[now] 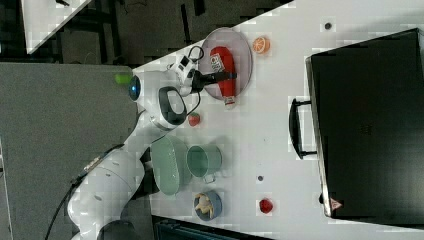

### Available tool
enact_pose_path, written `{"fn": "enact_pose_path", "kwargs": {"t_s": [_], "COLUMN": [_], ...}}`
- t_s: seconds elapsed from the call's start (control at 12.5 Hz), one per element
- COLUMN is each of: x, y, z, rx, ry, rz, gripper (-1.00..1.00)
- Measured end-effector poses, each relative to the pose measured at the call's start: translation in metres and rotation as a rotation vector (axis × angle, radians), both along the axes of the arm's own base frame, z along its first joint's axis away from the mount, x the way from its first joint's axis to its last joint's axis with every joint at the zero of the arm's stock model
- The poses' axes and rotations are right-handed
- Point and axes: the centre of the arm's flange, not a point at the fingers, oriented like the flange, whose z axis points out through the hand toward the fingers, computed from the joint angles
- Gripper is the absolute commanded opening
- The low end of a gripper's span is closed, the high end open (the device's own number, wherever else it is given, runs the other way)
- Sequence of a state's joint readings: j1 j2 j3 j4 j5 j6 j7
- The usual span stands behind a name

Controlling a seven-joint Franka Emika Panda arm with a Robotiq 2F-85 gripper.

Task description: Pick ketchup from plate and place it on table.

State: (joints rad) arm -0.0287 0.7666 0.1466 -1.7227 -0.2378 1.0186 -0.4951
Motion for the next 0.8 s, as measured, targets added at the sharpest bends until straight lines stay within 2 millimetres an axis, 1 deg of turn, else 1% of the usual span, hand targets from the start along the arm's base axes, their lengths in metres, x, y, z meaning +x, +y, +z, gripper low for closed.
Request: {"fn": "enact_pose_path", "kwargs": {"t_s": [0.08,0.24,0.32,0.8], "x": [0.001,0.003,0.004,0.007], "y": [0.001,0.001,0.001,0.002], "z": [-0.005,-0.016,-0.020,-0.016], "rx": [0.006,0.003,0.006,0.015], "ry": [-0.008,-0.008,-0.013,-0.026], "rz": [-0.001,0.008,0.008,0.000], "gripper": [0.92,0.43,0.24,0.24]}}
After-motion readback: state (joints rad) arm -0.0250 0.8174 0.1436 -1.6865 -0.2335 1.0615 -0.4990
